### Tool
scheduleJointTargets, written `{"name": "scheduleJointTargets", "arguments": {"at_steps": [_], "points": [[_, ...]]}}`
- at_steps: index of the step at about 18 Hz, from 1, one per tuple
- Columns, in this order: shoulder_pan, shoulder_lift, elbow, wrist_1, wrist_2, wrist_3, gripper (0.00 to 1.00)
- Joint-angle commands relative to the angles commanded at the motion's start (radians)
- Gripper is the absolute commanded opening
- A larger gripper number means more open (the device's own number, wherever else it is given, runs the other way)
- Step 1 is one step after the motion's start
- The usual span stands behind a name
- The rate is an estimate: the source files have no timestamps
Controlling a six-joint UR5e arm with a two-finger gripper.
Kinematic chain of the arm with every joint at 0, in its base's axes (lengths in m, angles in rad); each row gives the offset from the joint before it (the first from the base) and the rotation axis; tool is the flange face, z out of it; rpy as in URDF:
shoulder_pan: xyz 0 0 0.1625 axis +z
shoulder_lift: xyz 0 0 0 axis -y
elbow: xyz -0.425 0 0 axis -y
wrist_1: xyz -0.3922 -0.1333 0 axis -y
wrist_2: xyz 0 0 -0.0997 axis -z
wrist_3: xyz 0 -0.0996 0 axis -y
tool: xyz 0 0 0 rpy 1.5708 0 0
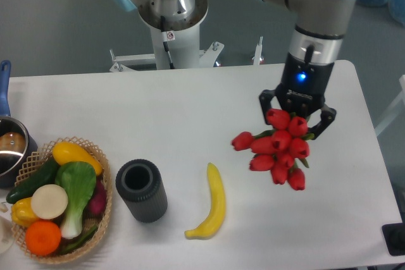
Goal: Insert the flowers into the vase
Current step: 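Carry the tulips over the dark grey vase, stems pointing down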
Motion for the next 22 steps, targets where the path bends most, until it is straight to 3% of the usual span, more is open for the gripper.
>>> {"name": "scheduleJointTargets", "arguments": {"at_steps": [2, 7, 9, 12, 14, 19, 22], "points": [[-0.008, -0.008, -0.008, 0.043, -0.104, -0.002, 0.00], [-0.041, 0.000, -0.025, 0.046, -0.255, -0.006, 0.02], [-0.058, -0.003, -0.029, 0.057, -0.368, -0.009, 0.04], [-0.055, -0.070, -0.055, 0.077, -0.610, 0.001, 0.04], [-0.054, -0.087, -0.071, 0.100, -0.698, 0.003, 0.04], [0.006, -0.040, -0.098, 0.097, -0.839, -0.008, 0.06], [-0.006, -0.002, -0.175, 0.099, -0.847, 0.000, 0.06]]}}
